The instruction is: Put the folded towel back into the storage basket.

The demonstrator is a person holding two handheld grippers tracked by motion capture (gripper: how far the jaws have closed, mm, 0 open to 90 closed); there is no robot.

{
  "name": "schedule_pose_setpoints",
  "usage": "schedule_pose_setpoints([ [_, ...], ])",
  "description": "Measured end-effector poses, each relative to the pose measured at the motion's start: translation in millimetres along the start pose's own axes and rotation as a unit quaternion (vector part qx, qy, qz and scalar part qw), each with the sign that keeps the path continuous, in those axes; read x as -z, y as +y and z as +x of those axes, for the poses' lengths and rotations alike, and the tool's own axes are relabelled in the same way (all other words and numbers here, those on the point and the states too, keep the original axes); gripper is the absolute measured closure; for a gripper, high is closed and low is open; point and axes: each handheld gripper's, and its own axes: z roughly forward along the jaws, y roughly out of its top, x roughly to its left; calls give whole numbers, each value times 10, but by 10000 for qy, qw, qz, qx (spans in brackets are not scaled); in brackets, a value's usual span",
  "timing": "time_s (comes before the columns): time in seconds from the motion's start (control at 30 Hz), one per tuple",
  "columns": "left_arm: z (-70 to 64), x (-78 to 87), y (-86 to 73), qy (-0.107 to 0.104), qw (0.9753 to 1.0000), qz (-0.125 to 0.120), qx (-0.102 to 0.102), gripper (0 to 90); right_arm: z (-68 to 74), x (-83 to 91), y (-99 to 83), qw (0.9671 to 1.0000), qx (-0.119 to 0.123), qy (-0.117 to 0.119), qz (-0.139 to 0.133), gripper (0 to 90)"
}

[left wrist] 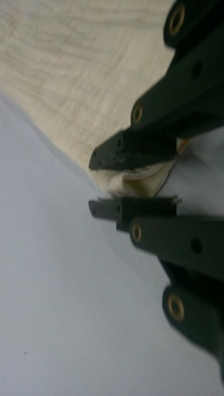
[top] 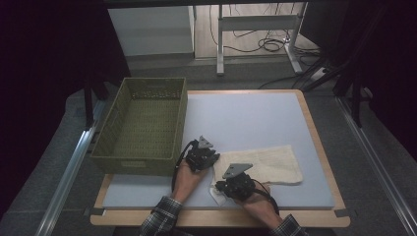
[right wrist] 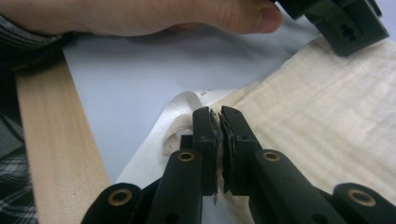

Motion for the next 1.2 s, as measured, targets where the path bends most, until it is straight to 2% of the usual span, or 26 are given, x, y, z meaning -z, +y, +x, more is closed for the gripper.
schedule_pose_setpoints([
  [0.03,-1,0,2,-18,10000,-11,24,833,-6,9,-2,10000,-28,29,-27,852],
  [0.1,8,11,8,-42,10000,-66,50,857,-10,35,-4,9999,-58,50,-84,852],
  [0.2,19,36,41,-164,9997,-93,136,860,-16,100,5,9998,-54,68,-195,852],
  [0.4,-26,185,215,-251,9986,-454,114,860,-54,285,30,9989,-88,53,-452,852],
  [0.53,-93,189,371,-344,9977,-580,32,859,-103,433,12,9980,-142,-36,-619,851],
  [0.83,-310,0,688,-479,9964,-645,-278,859,-324,791,-170,9947,-425,-353,-868,851],
  [1.03,-442,-171,861,-588,9946,-726,-450,859,-490,968,-340,9913,-710,-547,-967,851],
  [1.2,-563,-322,999,-658,9939,-673,-583,858,-606,1092,-473,9886,-883,-687,-1006,851],
])
